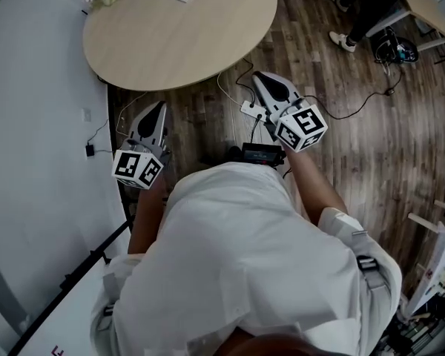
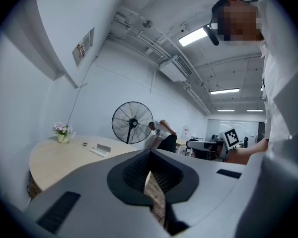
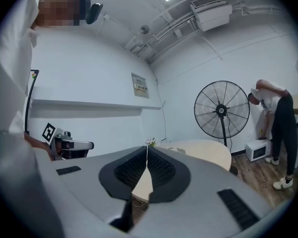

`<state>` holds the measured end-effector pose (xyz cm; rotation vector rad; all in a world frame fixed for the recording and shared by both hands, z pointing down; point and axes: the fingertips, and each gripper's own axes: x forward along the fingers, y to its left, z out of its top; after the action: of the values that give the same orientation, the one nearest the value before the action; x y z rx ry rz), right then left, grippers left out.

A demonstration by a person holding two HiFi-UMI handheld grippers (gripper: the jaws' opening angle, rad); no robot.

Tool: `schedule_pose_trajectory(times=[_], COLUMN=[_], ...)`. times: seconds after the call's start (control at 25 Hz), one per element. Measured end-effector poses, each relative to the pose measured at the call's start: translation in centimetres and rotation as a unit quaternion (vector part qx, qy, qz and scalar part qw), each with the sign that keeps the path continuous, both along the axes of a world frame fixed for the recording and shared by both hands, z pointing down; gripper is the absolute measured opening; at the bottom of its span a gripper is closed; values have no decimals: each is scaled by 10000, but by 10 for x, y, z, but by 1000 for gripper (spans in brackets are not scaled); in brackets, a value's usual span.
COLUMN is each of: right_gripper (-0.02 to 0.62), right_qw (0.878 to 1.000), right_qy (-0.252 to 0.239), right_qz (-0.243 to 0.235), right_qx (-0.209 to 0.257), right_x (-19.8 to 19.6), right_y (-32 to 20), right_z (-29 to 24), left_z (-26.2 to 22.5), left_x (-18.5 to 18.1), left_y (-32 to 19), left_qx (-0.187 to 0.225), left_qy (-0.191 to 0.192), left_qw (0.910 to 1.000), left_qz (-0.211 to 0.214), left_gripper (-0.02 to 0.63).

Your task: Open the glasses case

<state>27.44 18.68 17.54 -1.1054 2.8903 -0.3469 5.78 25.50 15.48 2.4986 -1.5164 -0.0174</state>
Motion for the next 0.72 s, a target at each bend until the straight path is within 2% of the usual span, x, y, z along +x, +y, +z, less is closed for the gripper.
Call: schedule_pose_trajectory(times=[0.16, 0.32, 0.72], right_gripper=[25, 25, 25], right_qw=[9998, 9999, 9998], right_qy=[-38, 69, 169], right_qz=[173, 114, -43], right_qx=[5, 35, 93], right_x=[1, -8, -24], right_y=[4, 11, 19], right_z=[-3, -6, -13], left_z=[-3, -11, -3], left_x=[-2, 0, -16], left_y=[-3, -1, 11], left_qx=[1, 100, -84], left_qy=[68, 32, 237], left_qw=[9999, 9997, 9997], left_qz=[121, 227, 13], left_gripper=[12, 12, 12])
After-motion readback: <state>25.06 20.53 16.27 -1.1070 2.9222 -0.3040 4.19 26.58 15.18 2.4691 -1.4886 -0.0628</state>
